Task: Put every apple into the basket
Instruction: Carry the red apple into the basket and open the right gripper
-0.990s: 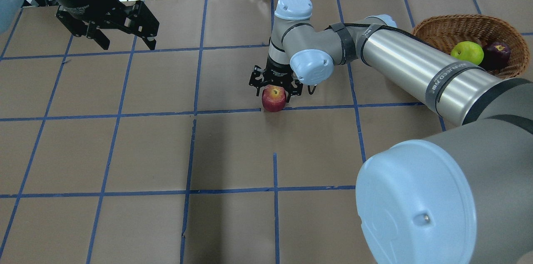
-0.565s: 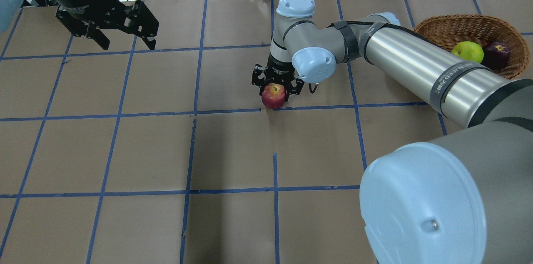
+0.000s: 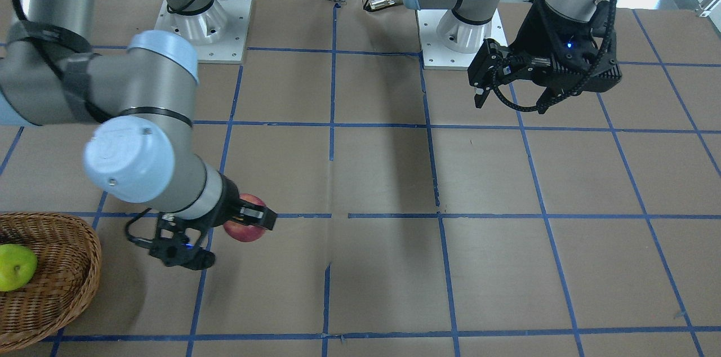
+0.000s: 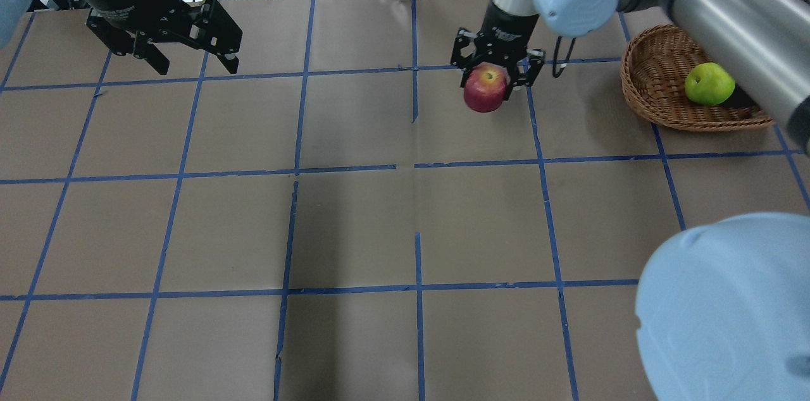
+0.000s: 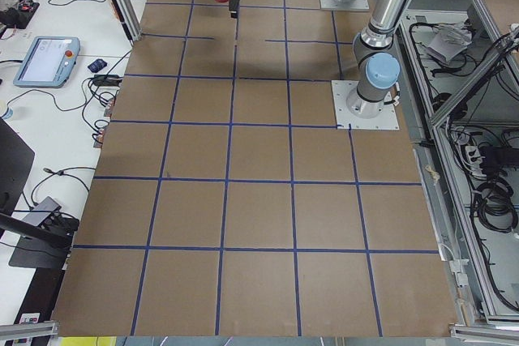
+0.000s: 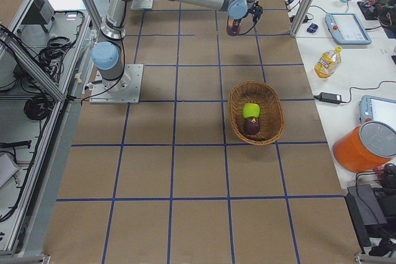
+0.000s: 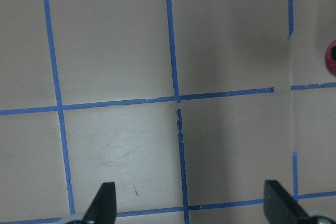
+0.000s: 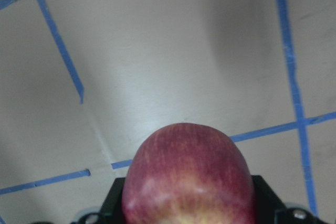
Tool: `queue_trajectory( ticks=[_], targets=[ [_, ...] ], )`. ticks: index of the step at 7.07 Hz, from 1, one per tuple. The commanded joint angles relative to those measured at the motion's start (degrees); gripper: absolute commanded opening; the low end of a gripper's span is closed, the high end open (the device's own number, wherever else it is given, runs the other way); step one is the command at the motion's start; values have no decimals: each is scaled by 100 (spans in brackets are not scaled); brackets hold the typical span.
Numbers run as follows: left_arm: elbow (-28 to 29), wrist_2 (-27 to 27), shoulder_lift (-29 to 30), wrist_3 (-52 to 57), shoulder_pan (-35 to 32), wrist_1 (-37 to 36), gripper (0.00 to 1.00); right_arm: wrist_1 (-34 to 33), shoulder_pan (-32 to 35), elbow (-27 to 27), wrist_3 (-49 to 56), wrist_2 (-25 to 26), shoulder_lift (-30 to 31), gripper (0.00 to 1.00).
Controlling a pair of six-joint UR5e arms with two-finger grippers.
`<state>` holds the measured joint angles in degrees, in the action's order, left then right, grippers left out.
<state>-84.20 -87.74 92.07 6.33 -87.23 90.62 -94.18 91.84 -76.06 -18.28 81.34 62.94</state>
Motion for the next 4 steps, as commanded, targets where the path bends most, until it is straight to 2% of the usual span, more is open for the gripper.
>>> queue_trajectory(
  ticks=[1, 2, 3, 4],
  targets=[
    [0, 2, 4, 0, 4, -9, 100, 445, -1032, 223, 1477, 836, 113, 0],
    [9, 55, 4, -9, 4, -9, 100, 366, -1471, 223, 2086, 1170, 87, 0],
    [0, 99, 4, 0, 4, -9, 100, 78, -1719, 188, 2840, 1226, 0, 0],
    [0, 99, 4, -9, 4, -18, 100, -447, -1931, 127, 3352, 1365, -201, 0]
  ],
)
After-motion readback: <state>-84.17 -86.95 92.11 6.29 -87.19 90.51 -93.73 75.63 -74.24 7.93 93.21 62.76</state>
